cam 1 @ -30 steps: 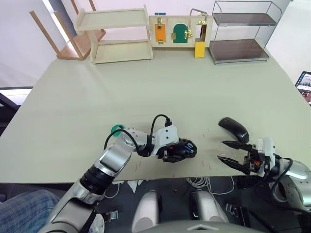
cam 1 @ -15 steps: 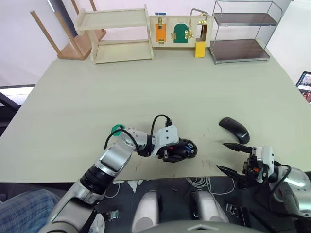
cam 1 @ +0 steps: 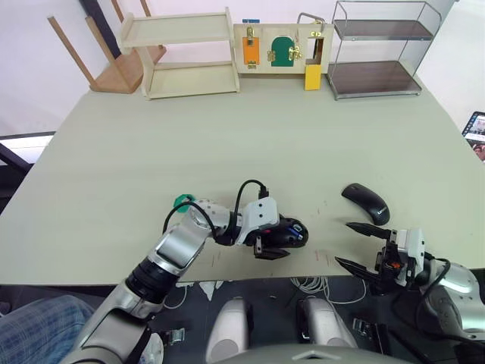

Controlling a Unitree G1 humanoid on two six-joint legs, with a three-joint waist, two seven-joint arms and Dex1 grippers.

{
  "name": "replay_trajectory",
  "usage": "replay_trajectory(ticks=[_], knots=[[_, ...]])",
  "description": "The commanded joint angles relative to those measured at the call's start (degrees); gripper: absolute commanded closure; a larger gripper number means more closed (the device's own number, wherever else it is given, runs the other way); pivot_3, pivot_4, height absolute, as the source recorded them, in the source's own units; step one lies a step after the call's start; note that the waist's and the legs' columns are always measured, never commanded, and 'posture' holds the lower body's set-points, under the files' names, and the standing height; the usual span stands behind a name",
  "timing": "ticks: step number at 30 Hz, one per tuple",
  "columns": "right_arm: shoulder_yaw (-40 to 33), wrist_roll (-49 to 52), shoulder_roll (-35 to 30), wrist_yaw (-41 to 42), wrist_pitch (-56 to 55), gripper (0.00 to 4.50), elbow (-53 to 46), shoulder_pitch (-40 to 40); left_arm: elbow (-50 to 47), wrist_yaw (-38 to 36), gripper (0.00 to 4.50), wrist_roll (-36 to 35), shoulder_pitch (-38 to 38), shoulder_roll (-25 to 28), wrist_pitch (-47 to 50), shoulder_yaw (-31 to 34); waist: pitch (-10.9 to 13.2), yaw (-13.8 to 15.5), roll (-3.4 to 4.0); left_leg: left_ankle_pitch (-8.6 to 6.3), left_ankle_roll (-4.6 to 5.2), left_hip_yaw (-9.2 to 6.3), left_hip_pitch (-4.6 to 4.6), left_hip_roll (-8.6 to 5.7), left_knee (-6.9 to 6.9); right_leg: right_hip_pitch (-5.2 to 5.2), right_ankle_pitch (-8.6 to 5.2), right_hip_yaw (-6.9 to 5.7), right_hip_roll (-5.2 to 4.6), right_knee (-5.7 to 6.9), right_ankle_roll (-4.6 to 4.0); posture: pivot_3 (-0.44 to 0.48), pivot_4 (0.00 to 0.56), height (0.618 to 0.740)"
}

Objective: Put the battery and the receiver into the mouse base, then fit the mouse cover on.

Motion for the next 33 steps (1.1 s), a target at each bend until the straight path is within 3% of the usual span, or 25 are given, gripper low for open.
replay_trajectory(ticks=[1, 7, 15, 21, 33], knots=[[-0.52, 1.56, 0.10, 0.83, -1.13, 0.00, -1.77, -0.17, -3.27, -0.91, 0.10, -1.68, -0.88, 1.00, -0.19, 2.24, 0.02, -0.01, 0.00, 0.00, 0.00, 0.00, 0.00, 0.00, 0.00, 0.00, 0.00, 0.00, 0.00, 0.00, 0.00, 0.000, 0.150, 0.740], [-0.65, 2.06, 0.32, 1.45, -1.15, 0.00, -1.64, -0.33, -6.56, -2.60, 0.10, -6.16, -0.69, 2.91, 0.01, 7.05, 0.08, -0.02, 0.05, 0.00, 0.00, 0.00, -0.01, 0.00, 0.00, -0.02, 0.00, 0.00, 0.00, 0.00, 0.00, 0.000, 0.150, 0.740], [-0.13, 3.18, 0.91, 3.38, -1.36, 0.00, -0.48, -1.28, -7.68, -1.78, 0.10, -19.97, 6.66, 6.39, 0.28, 27.81, 0.27, -0.28, 0.19, 0.00, 0.00, 0.01, 0.01, 0.07, -0.08, -0.10, 0.00, 0.01, 0.02, 0.03, -0.01, 0.000, 0.150, 0.740], [-0.23, 3.64, 1.41, 3.95, -1.30, 0.00, -0.18, -1.61, -4.92, 0.78, 0.10, -22.19, 16.28, 6.16, -4.64, 38.60, 0.34, -0.06, 0.11, 0.00, 0.00, 0.06, 0.00, 0.00, -0.05, -0.10, 0.01, 0.05, -0.12, 0.01, 0.01, 0.000, 0.150, 0.740], [-0.56, 4.20, 1.49, 4.67, -1.28, 0.00, -0.71, -1.00, 1.36, 7.89, 0.10, -20.36, 24.65, 4.93, -12.24, 47.15, 0.36, 0.00, 0.10, 0.00, -0.01, 0.07, 0.01, 0.01, -0.06, -0.10, 0.02, 0.02, -0.18, 0.01, -0.01, 0.000, 0.150, 0.740]])
